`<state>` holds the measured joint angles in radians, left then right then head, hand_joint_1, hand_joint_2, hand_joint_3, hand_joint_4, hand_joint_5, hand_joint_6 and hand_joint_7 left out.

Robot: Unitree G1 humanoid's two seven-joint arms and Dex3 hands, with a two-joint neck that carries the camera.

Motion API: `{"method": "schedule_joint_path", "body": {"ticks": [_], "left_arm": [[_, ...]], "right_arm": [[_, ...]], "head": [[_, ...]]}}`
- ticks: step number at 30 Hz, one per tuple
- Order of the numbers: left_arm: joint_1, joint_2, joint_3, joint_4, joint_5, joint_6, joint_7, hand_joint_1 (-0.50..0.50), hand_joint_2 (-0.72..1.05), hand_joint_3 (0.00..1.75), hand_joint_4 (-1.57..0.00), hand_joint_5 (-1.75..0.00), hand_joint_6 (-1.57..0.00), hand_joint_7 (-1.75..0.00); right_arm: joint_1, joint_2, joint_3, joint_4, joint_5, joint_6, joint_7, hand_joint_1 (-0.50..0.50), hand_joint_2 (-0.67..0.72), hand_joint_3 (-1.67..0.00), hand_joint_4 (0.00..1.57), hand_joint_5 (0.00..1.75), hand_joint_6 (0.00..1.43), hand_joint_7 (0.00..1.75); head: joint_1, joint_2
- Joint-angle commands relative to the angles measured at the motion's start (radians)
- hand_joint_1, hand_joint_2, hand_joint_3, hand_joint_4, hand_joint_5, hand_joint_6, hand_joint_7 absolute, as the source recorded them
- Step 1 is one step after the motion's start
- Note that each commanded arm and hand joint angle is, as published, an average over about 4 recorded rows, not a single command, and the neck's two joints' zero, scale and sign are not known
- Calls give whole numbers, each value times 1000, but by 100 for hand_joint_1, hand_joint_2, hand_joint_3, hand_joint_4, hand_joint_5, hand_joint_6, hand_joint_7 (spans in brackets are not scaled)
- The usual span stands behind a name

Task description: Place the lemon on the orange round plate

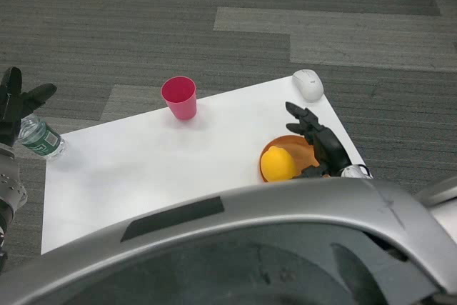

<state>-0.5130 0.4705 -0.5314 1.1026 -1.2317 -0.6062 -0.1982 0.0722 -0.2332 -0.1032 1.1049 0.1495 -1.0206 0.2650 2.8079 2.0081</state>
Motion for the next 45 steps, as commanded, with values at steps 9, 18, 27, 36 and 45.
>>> {"method": "schedule_joint_path", "body": {"ticks": [9,18,27,36,45], "left_arm": [[-21,-6,1,7,3,0,3,50,96,7,-7,0,0,0],[-21,-6,-3,6,3,0,3,50,96,9,-7,0,0,0],[-21,-14,-25,6,1,0,3,50,96,7,-7,0,0,0],[-15,-16,-30,5,1,-1,3,50,96,9,-7,0,0,0],[-4,-19,-27,1,0,-7,3,50,96,9,-7,0,0,0]], "right_arm": [[-51,-10,4,-207,48,-53,-47,15,0,-16,0,68,0,14],[-217,-23,159,-265,87,-49,-166,28,-27,-30,0,34,0,14],[-371,-25,262,-233,87,-49,-259,28,-29,-36,0,29,0,14],[-396,-17,295,-226,87,-49,-283,21,-29,-40,0,29,0,14],[-399,-15,296,-226,87,-49,-288,21,-29,-40,0,29,0,14]], "head": [[1,5],[118,105],[361,397],[467,615],[468,692]]}}
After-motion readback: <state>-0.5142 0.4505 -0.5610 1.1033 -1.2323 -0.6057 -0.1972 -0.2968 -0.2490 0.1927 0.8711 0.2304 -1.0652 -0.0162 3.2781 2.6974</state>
